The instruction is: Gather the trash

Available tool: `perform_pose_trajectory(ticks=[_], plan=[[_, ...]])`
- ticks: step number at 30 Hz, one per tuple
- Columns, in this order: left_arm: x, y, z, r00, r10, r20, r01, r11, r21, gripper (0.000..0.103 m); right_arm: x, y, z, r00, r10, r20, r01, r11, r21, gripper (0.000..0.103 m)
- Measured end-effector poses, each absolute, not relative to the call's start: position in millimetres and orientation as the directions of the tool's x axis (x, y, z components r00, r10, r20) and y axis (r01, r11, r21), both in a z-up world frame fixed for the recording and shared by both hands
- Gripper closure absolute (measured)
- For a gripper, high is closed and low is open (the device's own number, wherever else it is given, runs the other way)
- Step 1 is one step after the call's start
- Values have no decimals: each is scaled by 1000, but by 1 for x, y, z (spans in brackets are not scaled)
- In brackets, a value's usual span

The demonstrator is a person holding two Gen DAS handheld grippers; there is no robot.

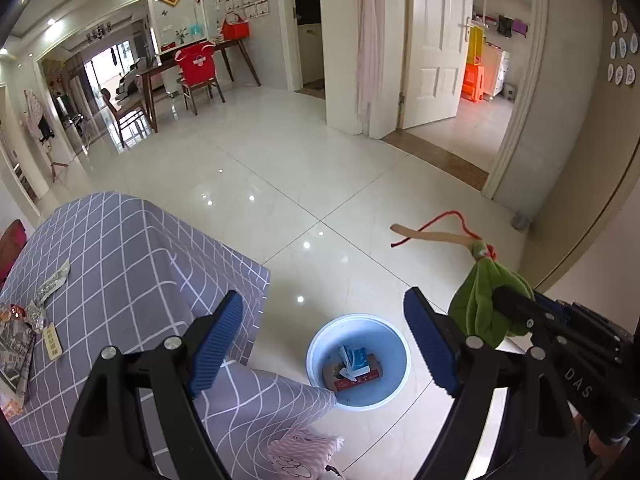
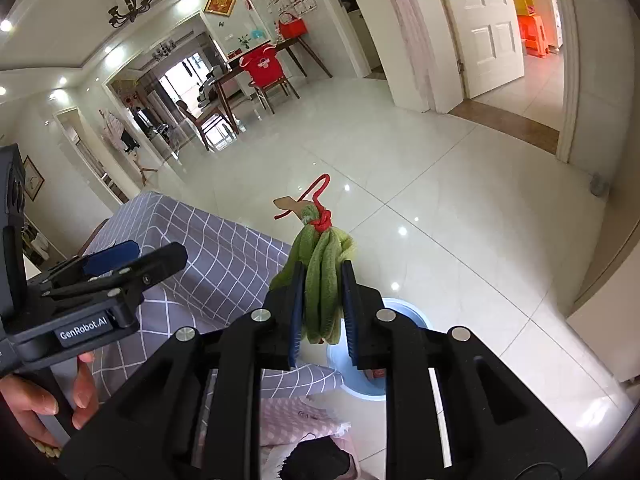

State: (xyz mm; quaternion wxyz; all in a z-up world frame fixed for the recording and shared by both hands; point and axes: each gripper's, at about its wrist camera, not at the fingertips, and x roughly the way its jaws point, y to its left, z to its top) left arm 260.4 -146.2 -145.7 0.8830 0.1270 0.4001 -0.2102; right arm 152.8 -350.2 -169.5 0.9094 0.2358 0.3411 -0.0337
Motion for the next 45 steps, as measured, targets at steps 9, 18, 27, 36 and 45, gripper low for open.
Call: perform_pose_trajectory(ticks=[9, 18, 27, 36, 45], plan=[[260, -134, -141, 608, -249, -754, 436, 898, 55, 22, 166, -344, -171, 763, 122, -634, 204, 886, 416, 79], [262, -112, -131, 628, -240, -740, 405, 913, 47, 22, 173, -344, -184, 758, 98, -645, 239, 878, 414, 21], [257, -83, -121, 641, -236, -730, 379, 925, 34, 22, 172, -323, -168, 765, 112, -635, 208, 890, 406, 21], [252, -9, -104, 688, -184, -702, 279, 960, 23, 22, 180, -261, -136, 779, 186, -599, 76, 920, 385, 21], [258, 133, -78, 755, -2, -656, 18, 1000, 18, 18, 204, -167, -107, 765, 288, -576, -107, 939, 327, 21]])
